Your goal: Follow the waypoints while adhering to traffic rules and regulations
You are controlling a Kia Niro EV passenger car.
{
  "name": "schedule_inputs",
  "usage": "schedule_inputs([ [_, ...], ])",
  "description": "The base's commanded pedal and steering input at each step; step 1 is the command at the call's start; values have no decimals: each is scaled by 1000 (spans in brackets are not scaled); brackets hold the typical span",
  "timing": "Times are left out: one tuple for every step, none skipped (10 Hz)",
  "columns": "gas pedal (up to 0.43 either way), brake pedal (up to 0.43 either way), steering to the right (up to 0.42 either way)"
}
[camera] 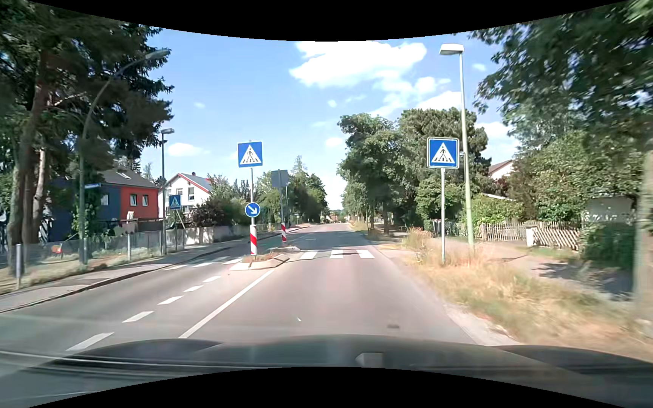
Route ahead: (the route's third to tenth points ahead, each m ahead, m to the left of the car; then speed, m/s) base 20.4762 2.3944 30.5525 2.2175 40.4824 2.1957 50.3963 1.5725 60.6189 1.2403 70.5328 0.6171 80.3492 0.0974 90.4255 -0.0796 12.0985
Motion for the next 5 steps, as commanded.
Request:
schedule_inputs([
  [59, 6, -3],
  [59, 6, -7],
  [59, 6, -7],
  [59, 6, -8],
  [59, 6, -5],
])
